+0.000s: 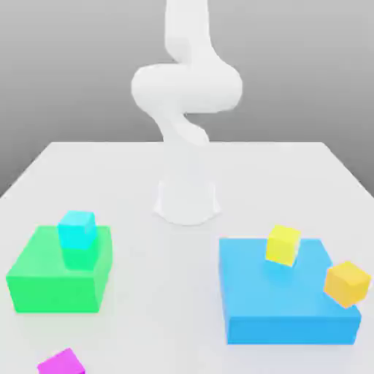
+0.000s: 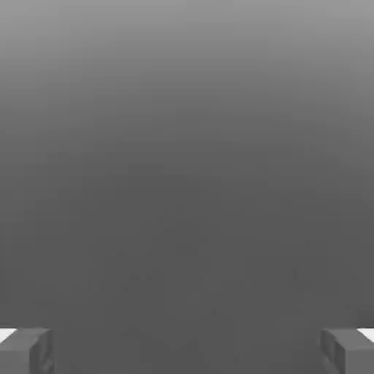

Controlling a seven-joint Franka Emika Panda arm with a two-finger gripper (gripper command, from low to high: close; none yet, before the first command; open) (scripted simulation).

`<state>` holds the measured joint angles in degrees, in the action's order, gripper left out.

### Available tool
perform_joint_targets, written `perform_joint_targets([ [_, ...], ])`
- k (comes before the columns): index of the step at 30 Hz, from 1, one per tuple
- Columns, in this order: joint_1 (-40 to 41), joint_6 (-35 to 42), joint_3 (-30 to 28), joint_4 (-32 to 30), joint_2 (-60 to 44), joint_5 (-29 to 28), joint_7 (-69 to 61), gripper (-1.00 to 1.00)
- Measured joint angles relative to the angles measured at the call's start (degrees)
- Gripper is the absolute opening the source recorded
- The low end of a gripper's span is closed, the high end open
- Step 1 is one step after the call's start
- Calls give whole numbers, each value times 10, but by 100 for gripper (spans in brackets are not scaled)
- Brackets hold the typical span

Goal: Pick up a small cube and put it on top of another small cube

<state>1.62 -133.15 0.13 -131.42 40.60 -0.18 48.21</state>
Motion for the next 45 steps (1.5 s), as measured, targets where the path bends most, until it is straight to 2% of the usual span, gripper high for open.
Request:
perform_joint_targets([
  [18, 91, -98, -21, 26, -377, -11, 170, 0],
  [29, 128, -158, -44, 42, -606, 28, 240, 0],
  [33, 140, -210, -37, 56, -689, 41, 242, 0],
  [34, 141, -226, -35, 60, -709, 43, 240, -100],
  [41, 142, -229, -34, 61, -714, 44, 240, -100],
  [45, 137, -176, -42, 46, -645, 36, 246, -100],
])
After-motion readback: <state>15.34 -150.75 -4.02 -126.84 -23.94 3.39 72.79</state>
